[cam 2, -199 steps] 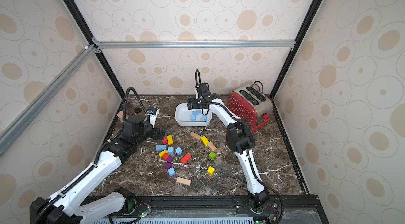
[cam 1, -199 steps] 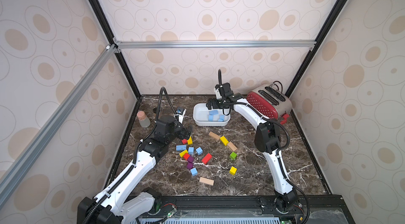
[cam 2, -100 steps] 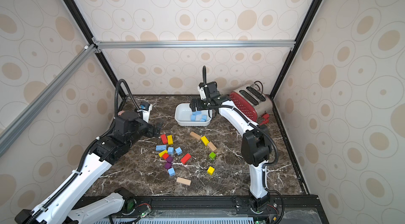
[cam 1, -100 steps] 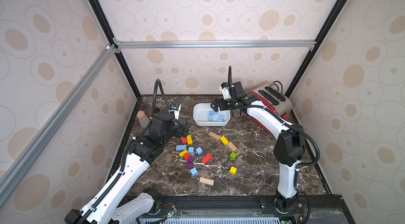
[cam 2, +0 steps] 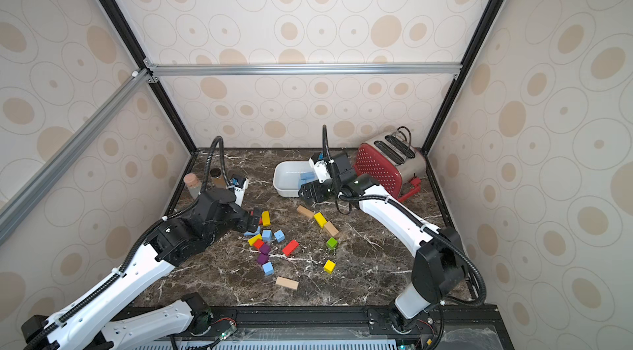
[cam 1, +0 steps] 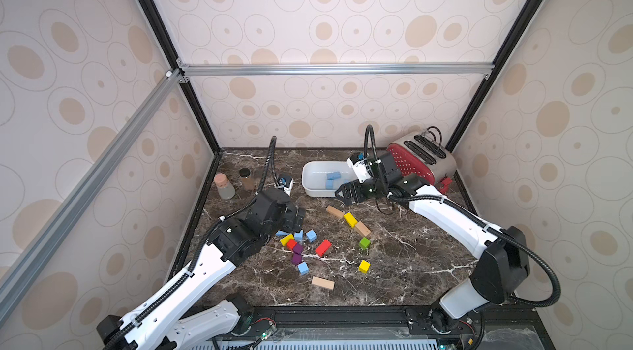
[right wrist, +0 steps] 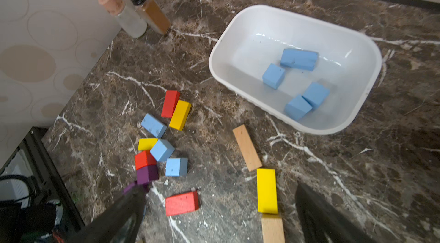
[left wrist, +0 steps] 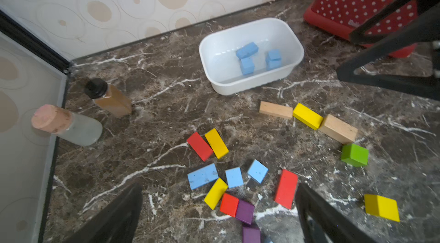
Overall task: Pick out the blue building blocks
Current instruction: Pick up the building block from the center of the board.
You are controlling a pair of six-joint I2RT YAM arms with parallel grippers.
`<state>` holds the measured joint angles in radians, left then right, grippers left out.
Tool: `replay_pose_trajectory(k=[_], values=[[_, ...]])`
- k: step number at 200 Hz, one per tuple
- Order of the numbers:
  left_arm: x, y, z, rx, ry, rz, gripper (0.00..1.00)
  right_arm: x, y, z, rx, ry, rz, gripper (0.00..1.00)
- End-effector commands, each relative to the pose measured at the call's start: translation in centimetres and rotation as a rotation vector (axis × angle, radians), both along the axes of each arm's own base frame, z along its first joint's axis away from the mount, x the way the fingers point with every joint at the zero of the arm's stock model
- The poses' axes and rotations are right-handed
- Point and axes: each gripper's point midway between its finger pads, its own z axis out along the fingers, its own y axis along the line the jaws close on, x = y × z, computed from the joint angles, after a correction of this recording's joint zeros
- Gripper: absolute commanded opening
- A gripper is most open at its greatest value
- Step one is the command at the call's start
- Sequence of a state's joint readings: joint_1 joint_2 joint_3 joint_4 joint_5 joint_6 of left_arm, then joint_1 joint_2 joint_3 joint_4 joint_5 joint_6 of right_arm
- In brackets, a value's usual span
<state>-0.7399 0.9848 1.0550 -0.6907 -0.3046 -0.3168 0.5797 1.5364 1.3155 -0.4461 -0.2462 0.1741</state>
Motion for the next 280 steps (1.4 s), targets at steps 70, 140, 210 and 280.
replay_pose_trajectory(k=[70, 140, 210, 280], values=[[-4.2, -3.4, -7.1, -0.099, 0.249, 0.118, 0.99, -11.1, -2.1, -3.4, 0.03, 0.098, 0.098, 1.0], [-7.4, -2.0, -12.4, -0.238, 0.415, 0.321, 0.99, -15.8, -3.4, -7.8, -0.017, 0.168, 0.108, 1.0], [-9.2, -2.7, -15.9, -0.216, 0.536, 0.413, 0.99, -17.5, -4.1, -10.5, -0.014, 0.201, 0.107, 1.0], [-10.3, -2.4, -18.4, -0.229, 0.611, 0.492, 0.96, -18.3, -4.5, -12.5, -0.011, 0.231, 0.094, 1.0]])
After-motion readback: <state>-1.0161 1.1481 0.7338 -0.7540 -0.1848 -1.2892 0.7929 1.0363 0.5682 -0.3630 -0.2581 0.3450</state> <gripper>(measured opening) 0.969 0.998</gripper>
